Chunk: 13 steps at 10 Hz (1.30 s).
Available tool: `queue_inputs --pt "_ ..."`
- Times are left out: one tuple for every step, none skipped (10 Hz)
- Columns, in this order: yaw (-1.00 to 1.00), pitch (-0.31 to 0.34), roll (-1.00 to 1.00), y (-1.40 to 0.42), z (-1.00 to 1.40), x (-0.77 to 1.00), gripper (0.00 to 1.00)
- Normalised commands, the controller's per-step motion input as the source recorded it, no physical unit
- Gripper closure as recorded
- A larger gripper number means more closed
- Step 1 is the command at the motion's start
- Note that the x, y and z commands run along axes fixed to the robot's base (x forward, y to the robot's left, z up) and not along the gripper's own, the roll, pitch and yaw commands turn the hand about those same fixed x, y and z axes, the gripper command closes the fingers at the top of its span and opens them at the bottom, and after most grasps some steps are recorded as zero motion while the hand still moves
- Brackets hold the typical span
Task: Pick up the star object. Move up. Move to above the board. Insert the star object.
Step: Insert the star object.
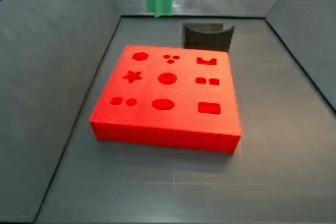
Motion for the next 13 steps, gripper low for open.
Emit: queue_inputs --pt "0.0 -0.004 0.01 0.0 -0.13 -0.15 1.0" --pt "0.01 0.0 0.0 0.0 0.0 0.0 1.0" --pt "0.0 0.0 0.0 0.0 0.0 -0.03 1.0" --pt "-0.1 0.0 0.0 -0.14 0.0 -0.12 1.0" --pt "-0.11 0.0 0.0 -0.14 0.0 -0.12 1.0" --pt "-0.11 0.0 0.0 -0.14 0.0 -0.13 1.0" --pt "-0.1 0.0 0.0 -0.11 0.0 -0.11 1.0" --pt "0.0 0.009 0.0 0.0 0.0 -0.05 1.0" --pt "0.0 0.02 0.0 0.0 -0.01 -0.03 1.0" --pt "0.0 0.037 0.0 -0.01 -0.03 -0.05 1.0" --pt "0.0 0.037 0.0 -0.02 -0.02 -0.05 1.0" --pt "0.0 0.039 0.0 0.0 -0.02 -0.03 1.0" --pt "0.0 0.03 0.0 0.0 -0.01 -0.01 1.0"
